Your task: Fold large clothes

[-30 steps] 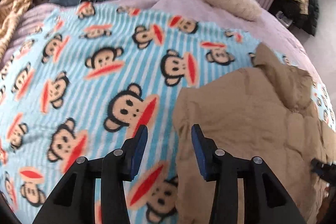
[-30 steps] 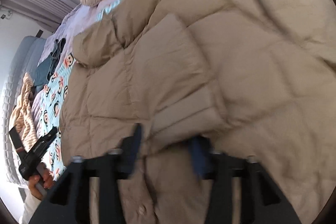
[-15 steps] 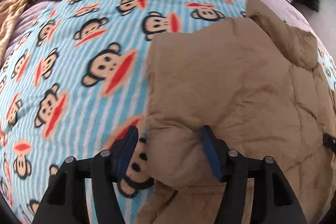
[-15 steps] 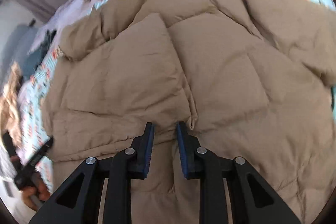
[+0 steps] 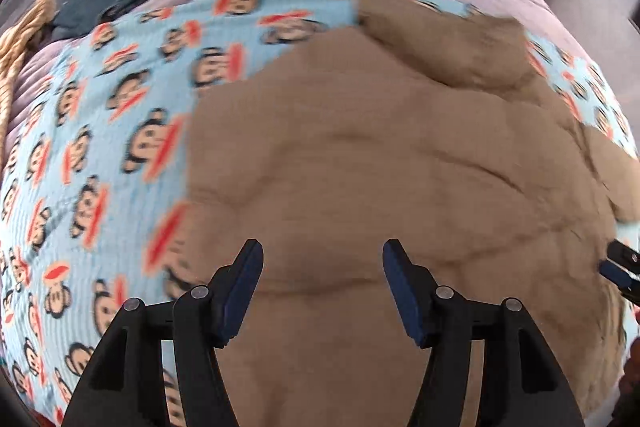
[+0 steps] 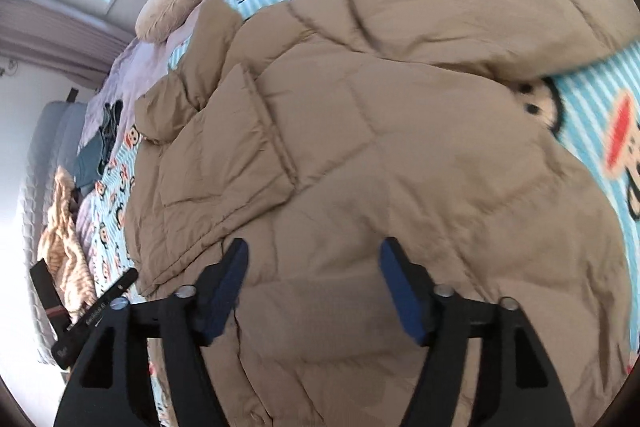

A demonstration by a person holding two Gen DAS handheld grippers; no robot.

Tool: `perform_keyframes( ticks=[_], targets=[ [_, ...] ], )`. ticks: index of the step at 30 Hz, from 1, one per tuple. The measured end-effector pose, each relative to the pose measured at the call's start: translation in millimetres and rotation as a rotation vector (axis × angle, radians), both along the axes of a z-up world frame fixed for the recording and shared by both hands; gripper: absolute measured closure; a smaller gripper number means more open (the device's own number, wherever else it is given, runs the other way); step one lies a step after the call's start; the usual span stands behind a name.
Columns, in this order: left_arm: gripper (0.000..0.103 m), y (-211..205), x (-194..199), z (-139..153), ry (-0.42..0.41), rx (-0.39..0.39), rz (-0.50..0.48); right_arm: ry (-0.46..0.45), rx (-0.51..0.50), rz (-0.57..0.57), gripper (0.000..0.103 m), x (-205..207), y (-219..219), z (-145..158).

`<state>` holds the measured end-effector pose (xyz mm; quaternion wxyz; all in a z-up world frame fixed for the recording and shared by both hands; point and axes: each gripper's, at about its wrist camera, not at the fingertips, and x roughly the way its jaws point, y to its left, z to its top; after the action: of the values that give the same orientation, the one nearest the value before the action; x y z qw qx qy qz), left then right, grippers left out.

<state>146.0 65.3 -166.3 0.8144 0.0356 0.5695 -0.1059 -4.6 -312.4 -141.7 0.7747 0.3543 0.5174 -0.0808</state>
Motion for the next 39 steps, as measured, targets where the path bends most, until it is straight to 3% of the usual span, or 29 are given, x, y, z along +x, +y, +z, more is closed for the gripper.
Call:
perform_keyframes(
  ticks=[2,4,6,11,12,13,15,24,27,33,39],
  targets=[
    [0.007,-22.2,-10.1,3.4,-0.002,-0.021,-0.032,-0.002,0.017,-0.025,0.030,-11.5,-10.0,0.8],
    [0.007,-41.7,-16.6,6.2,-0.009,-0.038,-0.056,-0.008,0.026,-0.055,0.030,-23.2,-22.9,2.9],
    [0.007,-62.0,-21.8,5.1,0.012,-0.050,-0.089,-0.018,0.034,-0.083,0.016,-31.9,-34.7,4.6],
    [0.007,-107.2,-33.2,1.8,0.035,-0.063,-0.140,-0.050,0.062,-0.165,0.016,-58.1,-73.5,8.2],
    [0.000,-116.4,-35.8,1.8,0.032,-0.061,-0.150,-0.056,0.060,-0.177,0.016,-62.7,-80.5,9.5],
    [0.000,-123.6,-37.6,2.3,0.030,-0.058,-0.158,-0.064,0.055,-0.191,0.015,-67.7,-89.8,10.9],
    [0.000,-138.1,-41.8,2.2,0.035,-0.057,-0.182,-0.077,0.052,-0.210,0.000,-75.0,-102.0,13.1],
    [0.000,-195.2,-49.0,-2.8,0.092,-0.041,-0.224,-0.161,-0.051,-0.336,0.000,-101.9,-170.5,28.3],
    [0.000,-208.7,-49.2,-4.9,0.098,-0.018,-0.226,-0.135,-0.061,-0.383,0.000,-105.0,-197.5,29.7],
    [0.000,-223.0,-47.0,-4.9,0.119,-0.021,-0.210,-0.127,0.013,-0.502,0.000,-115.0,-265.4,24.0],
    [0.000,-236.9,-46.2,-5.7,0.121,-0.025,-0.183,-0.283,0.171,-0.627,0.000,-115.8,-327.2,17.9]
  ],
)
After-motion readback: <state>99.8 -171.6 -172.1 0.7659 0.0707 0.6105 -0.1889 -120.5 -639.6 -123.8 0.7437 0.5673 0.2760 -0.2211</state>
